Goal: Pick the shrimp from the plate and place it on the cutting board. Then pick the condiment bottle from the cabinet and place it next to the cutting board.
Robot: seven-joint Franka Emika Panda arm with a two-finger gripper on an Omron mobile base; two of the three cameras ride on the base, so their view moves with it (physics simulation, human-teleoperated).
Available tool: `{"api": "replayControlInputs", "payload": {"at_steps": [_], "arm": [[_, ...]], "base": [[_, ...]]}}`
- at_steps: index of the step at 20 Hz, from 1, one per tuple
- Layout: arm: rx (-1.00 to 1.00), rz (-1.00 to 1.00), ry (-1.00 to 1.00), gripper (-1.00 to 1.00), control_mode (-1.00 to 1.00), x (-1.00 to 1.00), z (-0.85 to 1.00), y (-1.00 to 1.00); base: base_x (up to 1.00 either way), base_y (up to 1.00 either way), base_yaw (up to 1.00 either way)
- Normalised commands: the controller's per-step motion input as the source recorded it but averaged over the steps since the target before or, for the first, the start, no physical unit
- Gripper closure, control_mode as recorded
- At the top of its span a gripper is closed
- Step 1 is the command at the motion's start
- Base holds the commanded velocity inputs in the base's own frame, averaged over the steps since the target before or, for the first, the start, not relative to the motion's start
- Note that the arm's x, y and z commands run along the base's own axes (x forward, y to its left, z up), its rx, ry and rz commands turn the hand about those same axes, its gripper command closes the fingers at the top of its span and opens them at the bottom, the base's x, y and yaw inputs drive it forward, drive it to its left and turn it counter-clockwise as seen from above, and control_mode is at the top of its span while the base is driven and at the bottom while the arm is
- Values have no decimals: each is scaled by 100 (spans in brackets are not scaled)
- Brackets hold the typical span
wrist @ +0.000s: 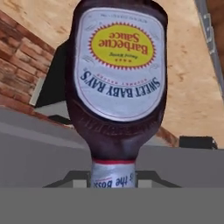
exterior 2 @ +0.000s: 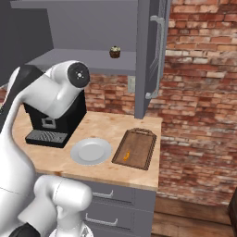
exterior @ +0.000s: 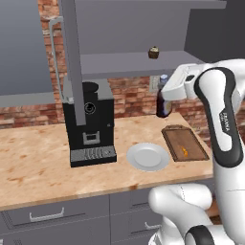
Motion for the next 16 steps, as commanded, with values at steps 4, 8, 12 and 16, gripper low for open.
{"api": "replayControlInputs", "payload": {"at_steps": [4, 8, 12, 16], "arm": [[10, 0, 5, 100, -100, -31, -54, 36], [10, 0, 7, 100, -100, -25, -40, 34], [10, 0, 9, 100, -100, -15, -16, 6], [11, 0, 10, 100, -100, -12, -12, 0]], "base": [[0, 0, 0], [0, 0, 0], [0, 0, 0], [0, 0, 0]]}}
